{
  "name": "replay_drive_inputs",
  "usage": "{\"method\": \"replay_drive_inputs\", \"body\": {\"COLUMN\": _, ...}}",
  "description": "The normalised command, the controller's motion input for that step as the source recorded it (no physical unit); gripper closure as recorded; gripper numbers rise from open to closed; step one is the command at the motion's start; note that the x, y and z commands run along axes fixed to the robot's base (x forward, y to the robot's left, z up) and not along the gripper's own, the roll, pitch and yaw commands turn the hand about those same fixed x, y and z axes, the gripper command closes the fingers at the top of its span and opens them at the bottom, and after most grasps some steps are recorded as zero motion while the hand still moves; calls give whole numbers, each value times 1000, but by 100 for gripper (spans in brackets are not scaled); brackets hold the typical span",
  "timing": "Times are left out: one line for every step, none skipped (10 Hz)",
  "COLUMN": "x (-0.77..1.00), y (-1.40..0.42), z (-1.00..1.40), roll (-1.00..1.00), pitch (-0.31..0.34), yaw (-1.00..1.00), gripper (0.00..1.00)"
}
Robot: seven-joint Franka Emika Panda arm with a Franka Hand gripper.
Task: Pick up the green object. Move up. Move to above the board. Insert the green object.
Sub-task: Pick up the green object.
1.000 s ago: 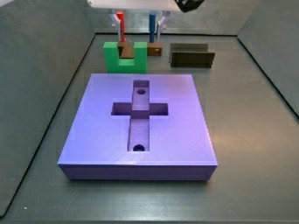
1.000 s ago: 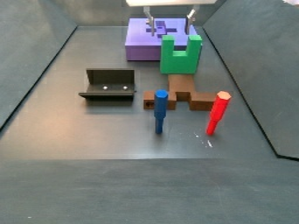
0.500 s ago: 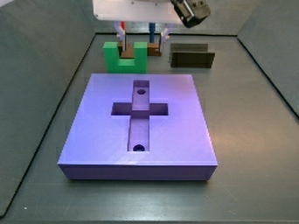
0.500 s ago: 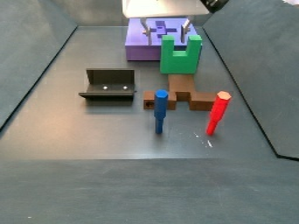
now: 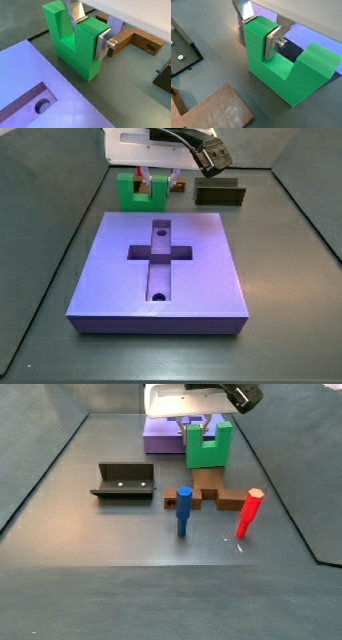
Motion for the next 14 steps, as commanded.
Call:
{"method": "replay_drive_inputs", "body": {"x": 0, "y": 0, "z": 0, "roll": 0, "pitch": 0, "yaw": 0, "gripper": 100}}
{"method": "replay_drive_inputs", "body": {"x": 0, "y": 0, "z": 0, "roll": 0, "pitch": 0, "yaw": 0, "gripper": 100}}
{"method": "replay_drive_inputs", "body": {"x": 0, "y": 0, "z": 0, "roll": 0, "pitch": 0, "yaw": 0, "gripper": 100}}
{"method": "replay_drive_inputs", "body": {"x": 0, "y": 0, "z": 0, "roll": 0, "pitch": 0, "yaw": 0, "gripper": 100}}
{"method": "replay_drive_inputs", "body": {"x": 0, "y": 0, "z": 0, "roll": 0, "pitch": 0, "yaw": 0, "gripper": 100}}
{"method": "replay_drive_inputs", "body": {"x": 0, "y": 0, "z": 0, "roll": 0, "pitch": 0, "yaw": 0, "gripper": 100}}
{"method": "replay_drive_inputs", "body": {"x": 0, "y": 0, "z": 0, "roll": 0, "pitch": 0, "yaw": 0, "gripper": 100}}
{"method": "replay_drive_inputs", "body": {"x": 0, "y": 0, "z": 0, "roll": 0, "pitch": 0, "yaw": 0, "gripper": 100}}
{"method": "replay_drive_inputs", "body": {"x": 0, "y": 0, "z": 0, "roll": 0, "pitch": 0, "yaw": 0, "gripper": 100}}
{"method": "replay_drive_inputs", "body": {"x": 0, "y": 0, "z": 0, "roll": 0, "pitch": 0, "yaw": 0, "gripper": 100}}
{"method": "replay_drive_inputs", "body": {"x": 0, "y": 0, "z": 0, "roll": 0, "pitch": 0, "yaw": 0, "gripper": 100}}
{"method": "replay_drive_inputs", "body": {"x": 0, "y": 0, "z": 0, "roll": 0, "pitch": 0, "yaw": 0, "gripper": 100}}
{"method": "replay_drive_inputs", "body": {"x": 0, "y": 0, "z": 0, "roll": 0, "pitch": 0, "yaw": 0, "gripper": 100}}
{"method": "replay_drive_inputs", "body": {"x": 0, "y": 0, "z": 0, "roll": 0, "pitch": 0, "yaw": 0, "gripper": 100}}
